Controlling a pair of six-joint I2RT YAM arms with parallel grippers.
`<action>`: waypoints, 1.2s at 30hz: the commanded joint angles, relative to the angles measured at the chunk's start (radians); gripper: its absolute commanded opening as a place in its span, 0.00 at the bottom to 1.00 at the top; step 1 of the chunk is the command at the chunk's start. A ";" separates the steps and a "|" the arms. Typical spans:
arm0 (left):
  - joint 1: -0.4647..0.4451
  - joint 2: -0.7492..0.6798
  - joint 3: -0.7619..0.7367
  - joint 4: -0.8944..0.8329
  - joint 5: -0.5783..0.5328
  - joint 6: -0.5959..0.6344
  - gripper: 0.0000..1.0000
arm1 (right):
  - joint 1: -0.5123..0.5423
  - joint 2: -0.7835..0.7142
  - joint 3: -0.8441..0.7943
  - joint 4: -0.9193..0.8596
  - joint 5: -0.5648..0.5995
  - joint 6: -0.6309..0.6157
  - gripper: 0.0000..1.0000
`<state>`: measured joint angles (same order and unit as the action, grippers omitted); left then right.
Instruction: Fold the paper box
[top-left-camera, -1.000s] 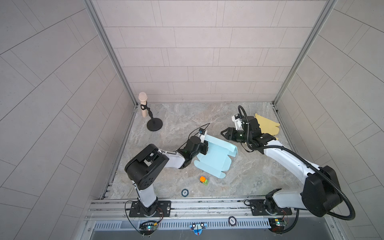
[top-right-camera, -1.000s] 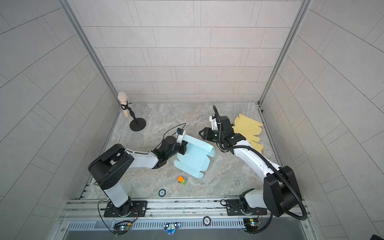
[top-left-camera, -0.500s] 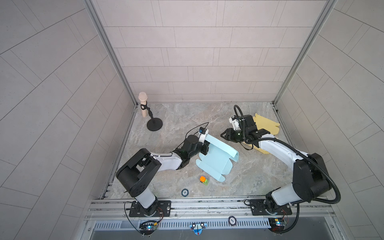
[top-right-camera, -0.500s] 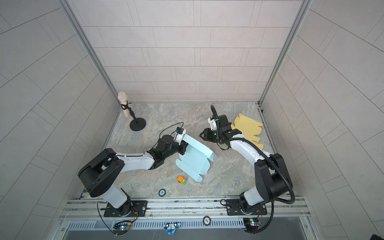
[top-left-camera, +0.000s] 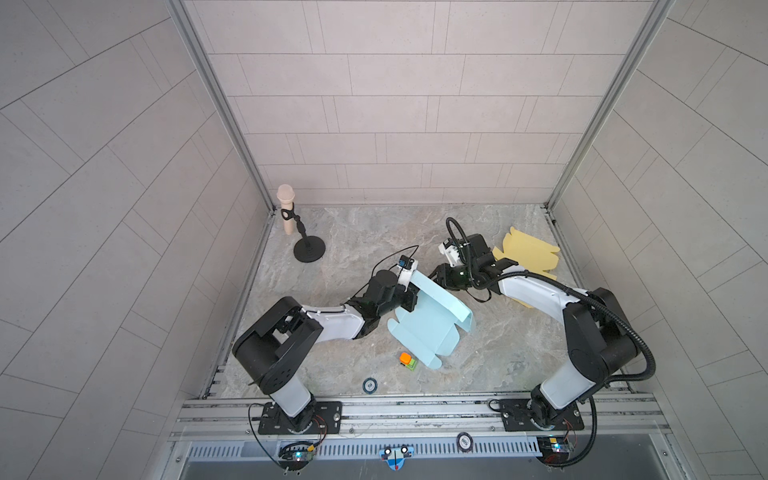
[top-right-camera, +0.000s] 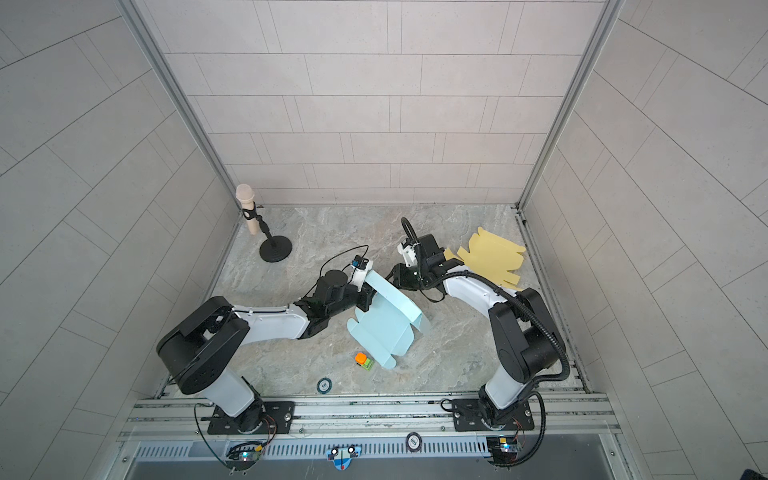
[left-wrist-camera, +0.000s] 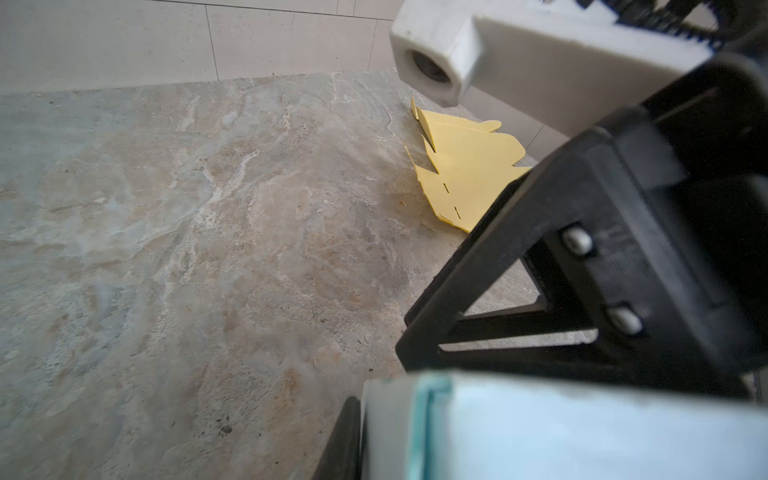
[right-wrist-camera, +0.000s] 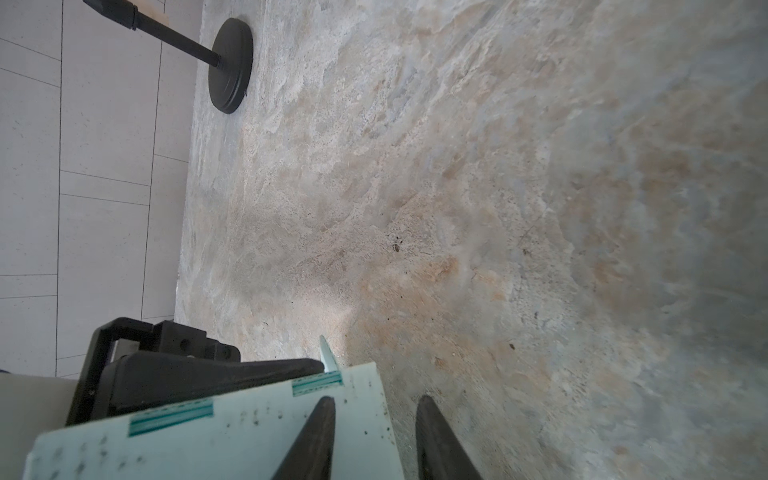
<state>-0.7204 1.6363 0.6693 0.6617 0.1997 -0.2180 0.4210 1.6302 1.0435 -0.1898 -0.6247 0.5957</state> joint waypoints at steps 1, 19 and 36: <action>-0.004 0.002 0.024 0.051 -0.013 -0.014 0.15 | 0.046 0.015 0.027 -0.015 -0.091 -0.029 0.35; -0.004 0.045 0.062 0.013 -0.013 -0.009 0.21 | -0.042 -0.057 -0.031 -0.008 -0.023 -0.007 0.40; -0.005 0.258 0.216 -0.045 -0.057 -0.012 0.23 | -0.075 0.031 -0.086 0.088 0.000 0.020 0.39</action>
<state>-0.7208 1.8828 0.8459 0.6086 0.1661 -0.2203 0.3477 1.6432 0.9714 -0.1261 -0.6033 0.6071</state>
